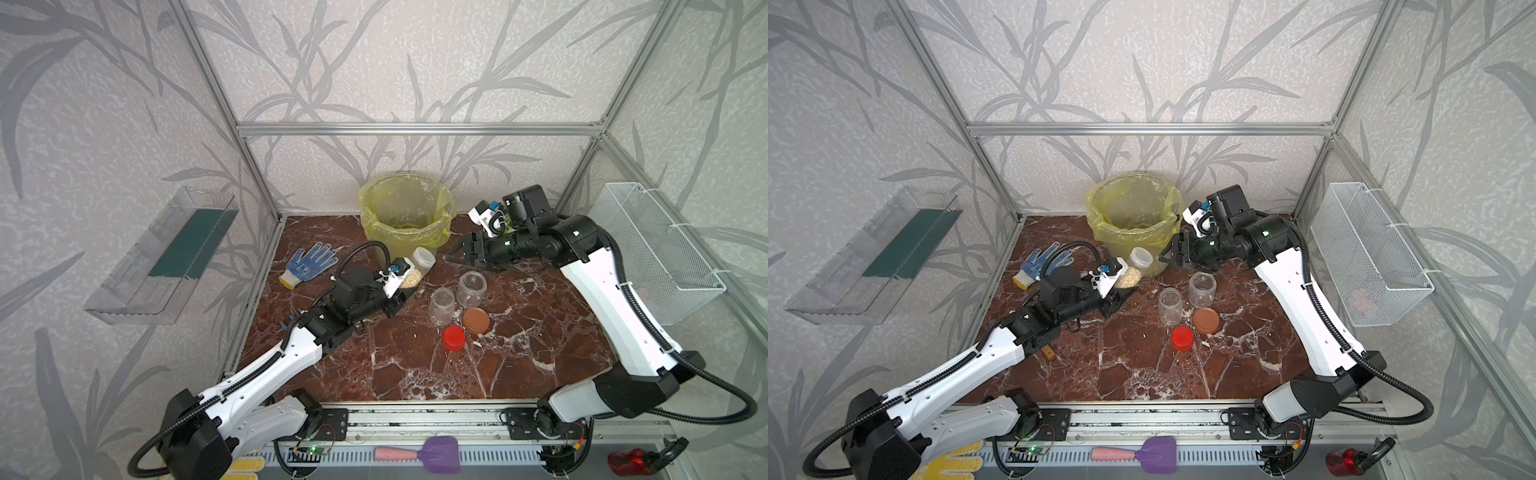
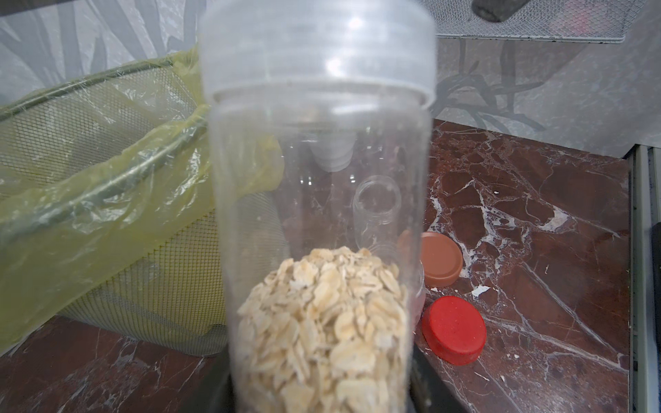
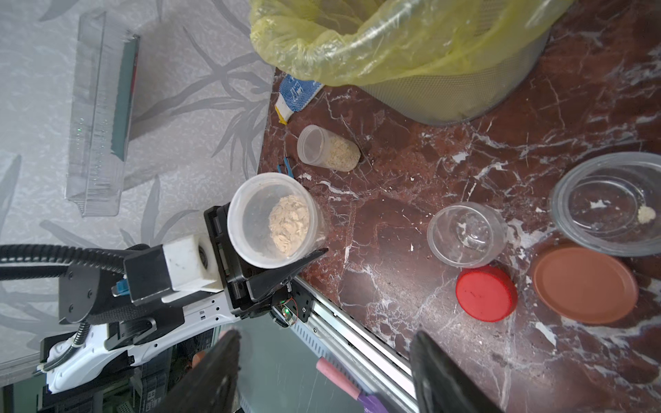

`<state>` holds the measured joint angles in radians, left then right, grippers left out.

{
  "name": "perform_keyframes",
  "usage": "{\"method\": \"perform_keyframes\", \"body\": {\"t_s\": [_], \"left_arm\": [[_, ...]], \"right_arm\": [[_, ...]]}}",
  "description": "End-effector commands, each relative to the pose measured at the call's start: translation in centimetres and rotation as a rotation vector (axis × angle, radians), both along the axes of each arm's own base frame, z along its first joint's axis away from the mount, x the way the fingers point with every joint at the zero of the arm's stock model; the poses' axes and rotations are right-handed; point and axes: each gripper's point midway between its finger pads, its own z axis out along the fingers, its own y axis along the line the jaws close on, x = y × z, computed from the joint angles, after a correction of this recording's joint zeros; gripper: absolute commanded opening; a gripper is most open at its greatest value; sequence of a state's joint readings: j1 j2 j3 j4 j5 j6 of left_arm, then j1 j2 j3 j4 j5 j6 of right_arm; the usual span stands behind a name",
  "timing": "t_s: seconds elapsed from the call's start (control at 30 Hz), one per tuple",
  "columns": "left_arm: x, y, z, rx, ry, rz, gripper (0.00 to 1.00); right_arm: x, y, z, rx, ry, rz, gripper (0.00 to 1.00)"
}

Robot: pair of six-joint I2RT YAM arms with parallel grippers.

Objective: Empty expired oatmeal from jars
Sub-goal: Unscrew the lid from the jar.

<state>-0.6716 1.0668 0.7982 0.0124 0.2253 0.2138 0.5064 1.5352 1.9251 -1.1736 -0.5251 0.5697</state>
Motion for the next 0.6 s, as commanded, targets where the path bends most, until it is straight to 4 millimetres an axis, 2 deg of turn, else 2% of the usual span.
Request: {"method": "perform_keyframes", "body": {"t_s": [0.0, 0.1, 0.33, 0.57], "left_arm": [[0.5, -0.3, 2.2, -0.012, -0.081, -0.001, 0.00], [0.4, -0.3, 2.1, -0.002, -0.080, -0.005, 0.00], [0.3, -0.3, 2.1, 0.003, -0.082, -0.007, 0.00], [0.1, -0.1, 2.0, 0.008, -0.084, -0.009, 0.00]], "right_arm": [[0.4, 0.7, -0.1, -0.034, 0.051, -0.040, 0.74], [0.6, 2.0, 0.3, -0.055, 0.038, -0.005, 0.75], [1.3, 4.6, -0.3, -0.119, 0.033, 0.067, 0.79], [1.3, 5.4, -1.3, -0.196, 0.050, 0.114, 0.81]]}}
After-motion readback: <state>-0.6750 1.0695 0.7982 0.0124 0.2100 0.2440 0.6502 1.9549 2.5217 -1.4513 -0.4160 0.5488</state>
